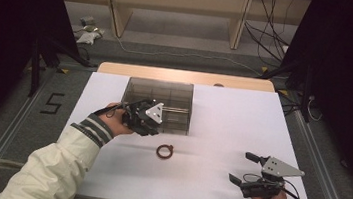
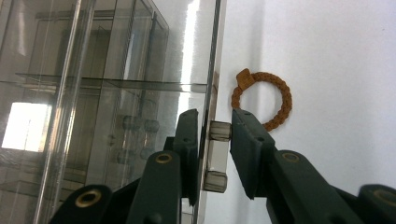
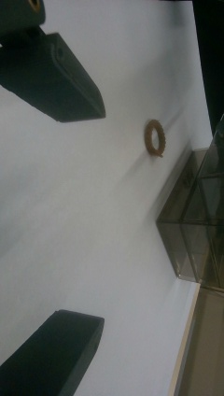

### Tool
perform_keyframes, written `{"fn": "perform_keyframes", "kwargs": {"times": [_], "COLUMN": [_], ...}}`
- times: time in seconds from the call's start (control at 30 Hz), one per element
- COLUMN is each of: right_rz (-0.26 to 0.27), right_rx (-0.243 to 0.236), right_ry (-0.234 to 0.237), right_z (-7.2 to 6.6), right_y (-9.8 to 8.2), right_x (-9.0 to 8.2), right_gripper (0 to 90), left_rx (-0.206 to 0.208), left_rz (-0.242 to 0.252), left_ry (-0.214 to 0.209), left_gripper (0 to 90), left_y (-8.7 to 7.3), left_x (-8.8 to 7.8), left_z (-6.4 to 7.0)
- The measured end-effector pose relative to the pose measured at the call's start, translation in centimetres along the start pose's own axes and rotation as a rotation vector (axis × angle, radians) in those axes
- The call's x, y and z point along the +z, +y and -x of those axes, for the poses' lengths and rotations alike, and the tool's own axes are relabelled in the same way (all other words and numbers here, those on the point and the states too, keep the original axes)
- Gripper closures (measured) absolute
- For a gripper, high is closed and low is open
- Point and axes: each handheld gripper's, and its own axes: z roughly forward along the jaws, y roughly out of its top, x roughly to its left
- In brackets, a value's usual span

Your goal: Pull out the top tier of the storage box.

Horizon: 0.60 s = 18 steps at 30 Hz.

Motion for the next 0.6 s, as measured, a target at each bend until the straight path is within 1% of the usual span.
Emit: {"fn": "perform_keyframes", "kwargs": {"times": [0.17, 0.23, 0.3, 0.37, 0.43, 0.53, 0.6], "right_rz": [0.000, 0.000, 0.000, 0.000, 0.001, 0.001, 0.000], "right_rx": [0.001, 0.000, 0.000, 0.000, 0.000, -0.001, -0.001], "right_ry": [-0.001, -0.001, -0.001, -0.001, -0.001, -0.002, -0.002], "right_z": [-0.01, -0.01, -0.02, -0.02, -0.02, -0.03, -0.04], "right_y": [0.00, 0.00, -0.01, 0.00, 0.00, 0.00, 0.00], "right_x": [0.00, 0.01, 0.02, 0.00, 0.01, 0.00, 0.01], "right_gripper": [3.5, 3.5, 3.5, 3.5, 3.5, 3.5, 3.5], "left_rx": [0.003, -0.001, -0.003, -0.012, -0.011, -0.019, -0.028], "left_rz": [0.003, 0.012, 0.021, 0.032, 0.033, 0.054, 0.066], "left_ry": [0.005, -0.001, -0.003, -0.022, -0.023, -0.030, -0.027], "left_gripper": [72.1, 71.7, 69.1, 65.1, 60.5, 57.8, 54.6], "left_y": [-0.06, -0.14, -0.20, -0.25, -0.24, -0.18, -0.14], "left_x": [0.02, -0.04, -0.18, -0.26, -0.37, -0.58, -0.70], "left_z": [0.16, 0.16, 0.18, 0.23, 0.33, 0.58, 0.67]}}
